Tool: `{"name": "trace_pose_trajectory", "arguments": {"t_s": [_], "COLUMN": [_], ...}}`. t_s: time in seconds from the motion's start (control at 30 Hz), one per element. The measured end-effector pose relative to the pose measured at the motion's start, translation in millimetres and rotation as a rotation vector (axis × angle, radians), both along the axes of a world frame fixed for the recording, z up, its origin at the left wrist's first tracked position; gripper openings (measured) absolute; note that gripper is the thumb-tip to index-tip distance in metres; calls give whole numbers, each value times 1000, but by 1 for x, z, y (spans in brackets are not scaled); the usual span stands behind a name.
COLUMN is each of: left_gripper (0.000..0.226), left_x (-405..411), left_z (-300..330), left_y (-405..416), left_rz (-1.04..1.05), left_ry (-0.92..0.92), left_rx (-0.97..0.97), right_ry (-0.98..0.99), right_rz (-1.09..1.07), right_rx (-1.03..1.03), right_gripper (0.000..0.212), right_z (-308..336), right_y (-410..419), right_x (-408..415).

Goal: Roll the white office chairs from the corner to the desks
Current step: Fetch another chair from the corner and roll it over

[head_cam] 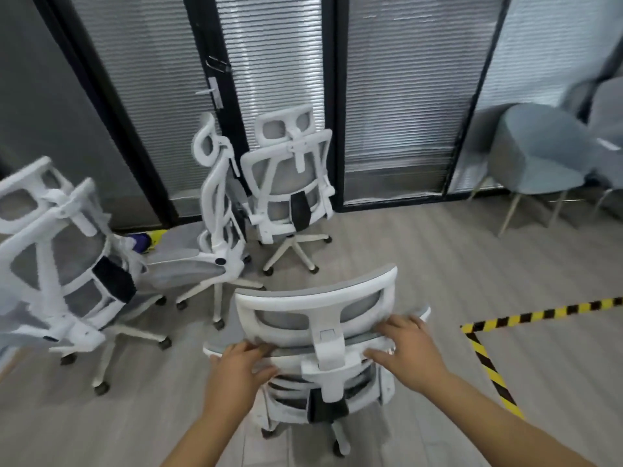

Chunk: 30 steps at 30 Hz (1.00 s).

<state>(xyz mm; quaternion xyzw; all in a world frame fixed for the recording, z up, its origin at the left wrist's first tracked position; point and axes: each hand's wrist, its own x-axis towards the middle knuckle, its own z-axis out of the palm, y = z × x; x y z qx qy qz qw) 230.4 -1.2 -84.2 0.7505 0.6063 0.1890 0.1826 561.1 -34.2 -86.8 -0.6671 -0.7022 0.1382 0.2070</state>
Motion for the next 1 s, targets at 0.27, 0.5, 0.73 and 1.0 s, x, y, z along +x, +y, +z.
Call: {"name": "trace_pose_trajectory", "arguments": {"t_s": [0.27,0.5,0.73,1.0], "left_gripper": [38,37,32,35], "left_x": [168,324,493,719], "left_z": [4,2,-1,-4], "left_y": [-2,2,22,42], "left_rz": [-241,-447,-644,-875], "left_ry": [-73,-66,-56,-109], "left_rx": [-57,-43,-48,-17], "right_ry": [-13,10,-10,-52], "right_rz": [-281,-484,-720,-992], "right_rx": [97,118,227,85], "right_gripper": [65,50,60,50], "right_z": [-10,-14,-22,-8], "right_y": [-88,-142,-174,-200], "right_x": [145,275,399,557]}}
